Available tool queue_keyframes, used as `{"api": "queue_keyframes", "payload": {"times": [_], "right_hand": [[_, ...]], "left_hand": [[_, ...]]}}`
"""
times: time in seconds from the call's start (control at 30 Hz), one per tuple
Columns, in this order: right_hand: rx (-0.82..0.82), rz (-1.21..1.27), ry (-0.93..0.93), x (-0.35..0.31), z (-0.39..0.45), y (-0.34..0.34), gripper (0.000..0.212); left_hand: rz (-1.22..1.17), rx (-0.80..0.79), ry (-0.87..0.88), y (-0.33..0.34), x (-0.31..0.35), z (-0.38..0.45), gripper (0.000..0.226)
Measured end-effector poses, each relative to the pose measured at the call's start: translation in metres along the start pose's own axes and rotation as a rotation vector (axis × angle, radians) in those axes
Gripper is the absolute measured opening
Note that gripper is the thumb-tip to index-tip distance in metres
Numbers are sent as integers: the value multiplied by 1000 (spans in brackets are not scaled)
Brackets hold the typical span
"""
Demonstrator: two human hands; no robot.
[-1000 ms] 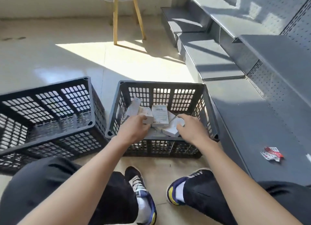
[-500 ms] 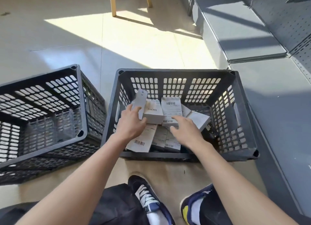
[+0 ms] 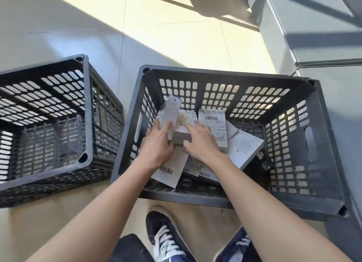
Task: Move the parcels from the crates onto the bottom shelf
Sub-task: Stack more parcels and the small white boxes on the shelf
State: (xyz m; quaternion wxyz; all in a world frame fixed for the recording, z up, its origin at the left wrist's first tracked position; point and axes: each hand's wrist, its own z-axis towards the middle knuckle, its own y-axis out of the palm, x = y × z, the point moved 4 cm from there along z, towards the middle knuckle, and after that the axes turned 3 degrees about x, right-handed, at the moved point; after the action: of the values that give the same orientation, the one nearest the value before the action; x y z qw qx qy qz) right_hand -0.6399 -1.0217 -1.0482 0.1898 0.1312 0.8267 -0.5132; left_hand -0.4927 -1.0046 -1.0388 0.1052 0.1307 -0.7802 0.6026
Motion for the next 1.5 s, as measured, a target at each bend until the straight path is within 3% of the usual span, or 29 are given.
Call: {"api": "queue_keyframes", "payload": {"times": [0.23, 0.63, 0.77, 0.93, 1.07, 1.3, 1.5], "right_hand": [[-37, 14, -43, 3, 14, 25, 69], [156, 176, 144, 24, 2, 18, 40], [97, 115, 166, 21, 7, 17, 49], [123, 67, 214, 10, 16, 19, 86], [148, 123, 260, 0, 22, 26, 82], [39, 133, 266, 6, 20, 34, 76], [78, 157, 247, 4, 17, 35, 74]], "left_hand": [[-16, 63, 0, 4, -4, 6, 47], [-93, 64, -4, -6, -3, -10, 56], [-101, 66, -15, -8, -4, -12, 60], [-122, 73, -17, -7, -6, -11, 63], [-143, 74, -47, -5, -9, -7, 65], [-100, 61, -43, 3, -10, -4, 67], [-104, 77, -46, 3, -10, -1, 62]]}}
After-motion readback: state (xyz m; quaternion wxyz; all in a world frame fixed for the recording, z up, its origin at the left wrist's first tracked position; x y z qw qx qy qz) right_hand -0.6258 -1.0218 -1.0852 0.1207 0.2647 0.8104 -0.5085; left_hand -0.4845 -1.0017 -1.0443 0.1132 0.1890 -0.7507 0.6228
